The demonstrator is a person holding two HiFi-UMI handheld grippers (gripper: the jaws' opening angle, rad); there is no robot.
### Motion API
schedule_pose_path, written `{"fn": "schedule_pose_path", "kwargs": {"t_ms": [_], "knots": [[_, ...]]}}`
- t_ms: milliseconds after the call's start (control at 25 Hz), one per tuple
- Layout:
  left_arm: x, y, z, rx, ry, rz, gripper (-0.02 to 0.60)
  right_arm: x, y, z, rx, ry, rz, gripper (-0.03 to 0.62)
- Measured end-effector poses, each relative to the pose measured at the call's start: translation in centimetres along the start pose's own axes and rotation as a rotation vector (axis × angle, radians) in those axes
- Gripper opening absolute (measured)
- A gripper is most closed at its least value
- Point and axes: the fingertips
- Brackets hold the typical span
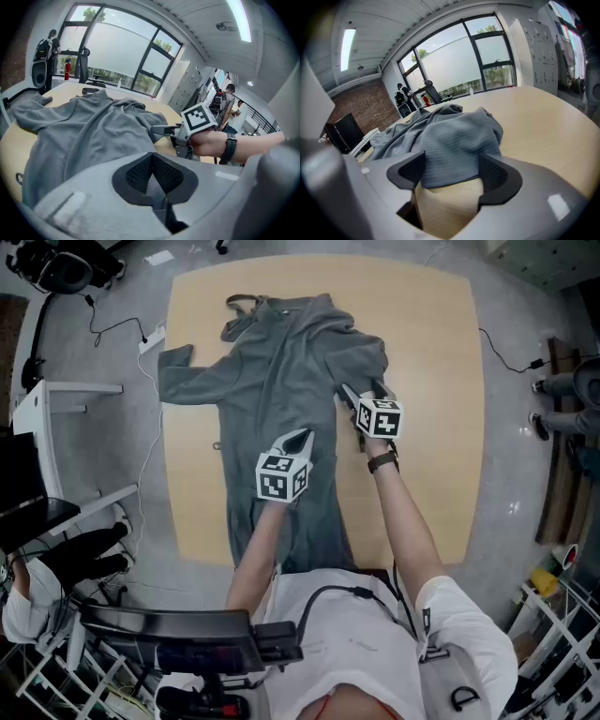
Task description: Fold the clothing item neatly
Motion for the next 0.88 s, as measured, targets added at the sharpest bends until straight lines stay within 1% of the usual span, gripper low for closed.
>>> {"fn": "schedule_pose_path", "kwargs": {"t_ms": [80, 120, 160, 200, 240, 280, 360, 400, 520, 600, 680, 760, 800, 880], "knots": [[-0.5, -0.1, 0.0, 0.007, -0.005, 0.002, 0.000, -1.0, 0.6, 0.7, 0.005, -0.098, -0.037, 0.327], [-0.5, -0.2, -0.2, 0.010, -0.003, 0.006, 0.000, -1.2, 0.8, 0.9, 0.009, -0.151, -0.069, 0.297], [-0.2, -0.3, -0.5, 0.014, 0.002, 0.010, 0.000, -1.2, 0.9, 1.0, 0.012, -0.195, -0.106, 0.249], [0.0, -0.4, -0.7, 0.019, 0.010, 0.011, 0.000, -1.2, 0.8, 1.0, 0.011, -0.222, -0.139, 0.173], [0.3, -0.5, -1.0, 0.023, 0.017, 0.009, 0.000, -1.3, 0.7, 0.8, 0.003, -0.230, -0.153, 0.075], [0.4, -0.7, -1.1, 0.025, 0.022, 0.004, 0.000, -1.8, 0.5, 0.4, -0.014, -0.223, -0.140, 0.040], [0.5, -0.6, -1.3, 0.021, 0.022, -0.003, 0.000, -4.1, 0.7, -1.9, -0.062, -0.222, -0.062, 0.038], [0.5, -0.4, -1.3, 0.016, 0.019, -0.003, 0.000, -6.0, 1.1, -3.7, -0.090, -0.249, -0.028, 0.038], [0.5, -0.1, -1.5, 0.005, 0.013, -0.004, 0.000, -13.9, 2.9, -11.0, -0.174, -0.394, 0.014, 0.038], [0.6, -0.1, -1.8, 0.000, 0.014, -0.012, 0.000, -19.6, 3.8, -16.0, -0.194, -0.491, 0.018, 0.038], [0.7, -0.3, -2.2, -0.005, 0.017, -0.021, 0.000, -24.8, 4.5, -20.3, -0.172, -0.581, -0.014, 0.038], [0.8, -0.6, -2.8, -0.010, 0.017, -0.024, 0.000, -29.1, 4.9, -23.3, -0.117, -0.653, -0.080, 0.038], [0.8, -0.7, -3.2, -0.013, 0.017, -0.023, 0.000, -30.7, 4.9, -24.2, -0.080, -0.674, -0.108, 0.038], [1.0, -1.1, -4.1, -0.015, 0.017, -0.023, 0.000, -33.2, 4.6, -24.9, -0.011, -0.683, -0.133, 0.038]]}}
Point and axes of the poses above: the fingertips, and each gripper's own axes: z forward along the fingers, x to its left, y out of its top, and after that the axes turned 3 degrees about -z, right-handed
